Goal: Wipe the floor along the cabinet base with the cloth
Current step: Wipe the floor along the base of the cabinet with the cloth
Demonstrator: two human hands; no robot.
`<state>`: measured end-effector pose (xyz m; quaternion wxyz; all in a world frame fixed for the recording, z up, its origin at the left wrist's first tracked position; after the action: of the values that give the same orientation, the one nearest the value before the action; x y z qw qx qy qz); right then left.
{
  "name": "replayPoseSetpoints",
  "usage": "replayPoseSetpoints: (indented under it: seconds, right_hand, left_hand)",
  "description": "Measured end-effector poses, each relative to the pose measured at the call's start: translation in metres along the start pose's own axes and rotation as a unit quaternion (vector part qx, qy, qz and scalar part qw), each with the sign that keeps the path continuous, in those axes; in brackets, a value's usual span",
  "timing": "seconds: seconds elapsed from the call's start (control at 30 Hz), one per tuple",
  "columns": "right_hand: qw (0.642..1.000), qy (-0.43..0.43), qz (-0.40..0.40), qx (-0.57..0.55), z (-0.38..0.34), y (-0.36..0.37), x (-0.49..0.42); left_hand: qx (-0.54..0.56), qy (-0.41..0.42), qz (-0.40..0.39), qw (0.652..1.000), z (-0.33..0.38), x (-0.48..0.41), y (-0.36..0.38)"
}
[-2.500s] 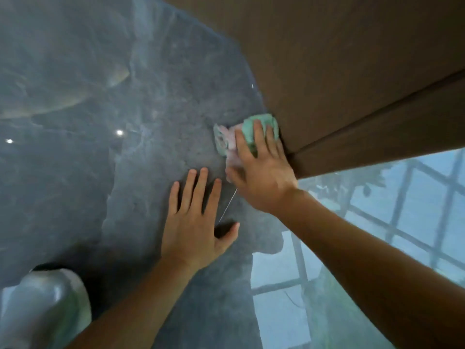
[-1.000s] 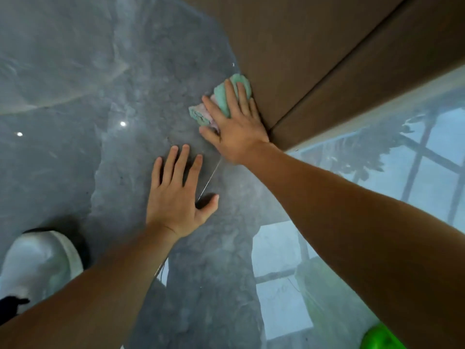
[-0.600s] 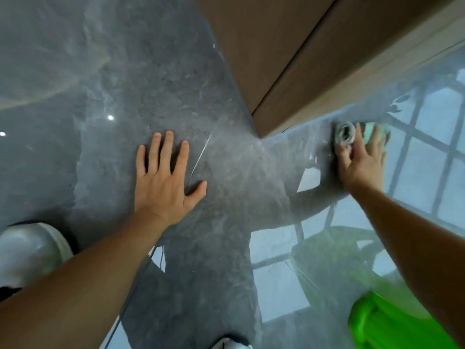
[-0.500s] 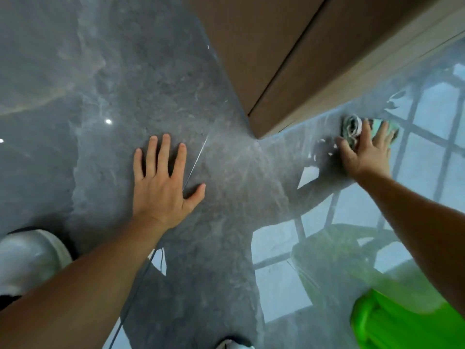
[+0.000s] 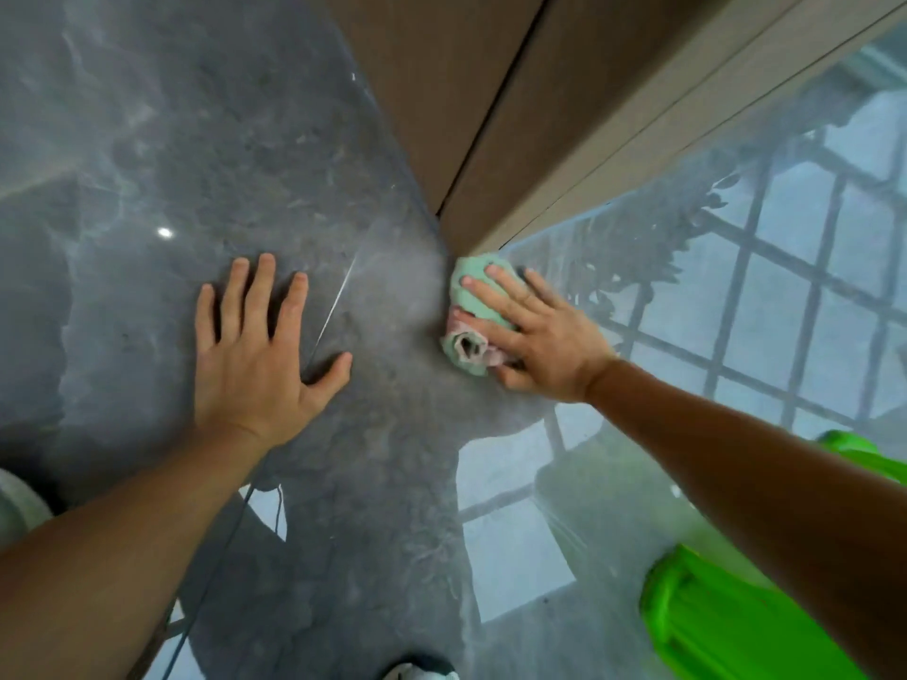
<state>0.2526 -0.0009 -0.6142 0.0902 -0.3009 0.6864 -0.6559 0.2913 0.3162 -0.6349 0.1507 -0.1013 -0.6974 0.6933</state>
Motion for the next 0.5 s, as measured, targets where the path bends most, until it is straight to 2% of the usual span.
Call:
replayPoseSetpoints:
  seconds: [0.03, 0.07, 0.1, 0.13, 0.17, 0.2, 0.23, 0.27, 0.3, 0.33, 0.4, 0.43, 0.5]
  right_hand:
    - [0.999, 0.05, -0.018, 0.012, 0.029, -0.002, 0.016]
    - [0.99, 0.14, -0.028, 0.003, 0.056, -0.003, 0.034]
    - [0.962, 0.27, -0.021, -0.031, 0.082, -0.005, 0.052]
    - [0.904, 0.419, 0.002, -0.09, 0.104, -0.008, 0.068]
    - [0.82, 0.549, 0.022, -0.156, 0.121, -0.012, 0.079]
    - [0.742, 0.636, 0.03, -0.209, 0.131, -0.016, 0.083]
    - [0.7, 0.678, 0.014, -0.224, 0.135, -0.02, 0.078]
    - [0.69, 0.69, -0.015, -0.218, 0.131, -0.023, 0.069]
    - [0.71, 0.672, -0.034, -0.206, 0.121, -0.028, 0.055]
    - [0.753, 0.627, -0.038, -0.195, 0.105, -0.03, 0.039]
    - [0.86, 0.477, -0.036, -0.178, 0.055, -0.027, 0.006]
    - [0.899, 0.402, -0.035, -0.168, 0.021, -0.023, -0.006]
    - [0.945, 0.288, -0.027, -0.155, -0.047, -0.011, -0.021]
  left_hand:
    - [0.004, 0.002, 0.001, 1.0, 0.0, 0.0, 0.0]
    - [0.005, 0.003, 0.003, 1.0, 0.0, 0.0, 0.0]
    - [0.004, 0.004, 0.007, 1.0, 0.001, 0.0, -0.001]
    - [0.0, 0.005, 0.011, 1.0, 0.001, 0.0, -0.002]
    - [-0.002, 0.005, 0.015, 1.0, 0.001, 0.001, -0.002]
    - [-0.001, 0.005, 0.019, 1.0, 0.002, 0.002, -0.002]
    - [0.0, 0.005, 0.023, 1.0, 0.002, 0.002, -0.002]
    - [0.0, 0.007, 0.029, 1.0, 0.003, 0.002, -0.003]
    - [0.001, 0.01, 0.034, 0.999, 0.003, 0.002, -0.003]
    - [0.002, 0.011, 0.039, 0.999, 0.003, 0.002, -0.003]
    - [0.007, 0.008, 0.039, 0.999, 0.004, 0.003, -0.004]
    - [0.009, 0.007, 0.036, 0.999, 0.004, 0.003, -0.004]
    - [0.013, 0.005, 0.029, 0.999, 0.005, 0.002, -0.005]
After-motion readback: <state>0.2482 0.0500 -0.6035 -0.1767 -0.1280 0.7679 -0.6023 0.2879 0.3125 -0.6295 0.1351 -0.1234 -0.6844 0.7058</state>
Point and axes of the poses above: each hand's wrist, its own x-axis away from the middle knuckle, its own y-axis out of the palm, z = x × y, the point moved 2 cm from there along -x, towards the middle knuckle, and after that the axes turned 5 degrees about -x, right-handed, at the moved point
